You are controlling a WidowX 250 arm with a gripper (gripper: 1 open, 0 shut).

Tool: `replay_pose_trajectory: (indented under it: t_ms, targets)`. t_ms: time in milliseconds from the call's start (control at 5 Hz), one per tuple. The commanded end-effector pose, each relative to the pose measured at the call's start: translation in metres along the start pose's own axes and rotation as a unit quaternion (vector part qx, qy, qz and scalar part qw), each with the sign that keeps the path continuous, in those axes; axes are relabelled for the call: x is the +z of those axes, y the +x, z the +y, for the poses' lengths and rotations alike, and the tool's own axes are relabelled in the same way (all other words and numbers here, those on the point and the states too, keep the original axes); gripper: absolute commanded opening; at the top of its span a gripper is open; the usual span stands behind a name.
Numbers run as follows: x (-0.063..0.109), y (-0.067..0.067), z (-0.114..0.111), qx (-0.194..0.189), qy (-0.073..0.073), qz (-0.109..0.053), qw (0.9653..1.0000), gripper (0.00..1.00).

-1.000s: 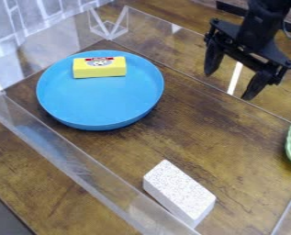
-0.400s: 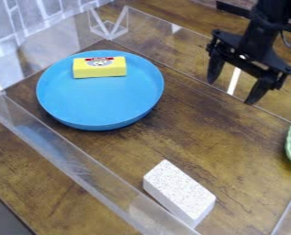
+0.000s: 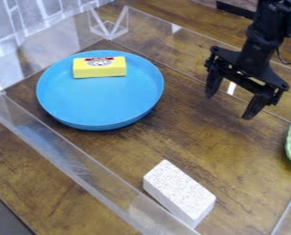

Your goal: Remove the green object from inside the blue tray and put it on the table

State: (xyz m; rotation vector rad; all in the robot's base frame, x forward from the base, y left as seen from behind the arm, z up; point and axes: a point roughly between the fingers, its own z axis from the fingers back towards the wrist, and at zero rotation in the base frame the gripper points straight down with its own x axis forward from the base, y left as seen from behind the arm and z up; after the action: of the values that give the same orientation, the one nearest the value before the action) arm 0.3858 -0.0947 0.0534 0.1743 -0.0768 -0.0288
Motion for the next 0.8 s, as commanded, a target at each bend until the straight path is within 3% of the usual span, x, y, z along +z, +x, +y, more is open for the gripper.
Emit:
replay_pose_trajectory:
  t_ms: [0, 200, 600]
  targets:
    - [0.024, 0.002, 0.017, -0.001, -0.014, -0.040, 0.9991, 1.00]
    - [0.017, -0.006, 0.027, -0.025, -0.015, -0.041, 0.9987, 1.00]
    - [0.026, -0.011, 0.037, -0.032, -0.018, -0.041, 0.9985, 1.00]
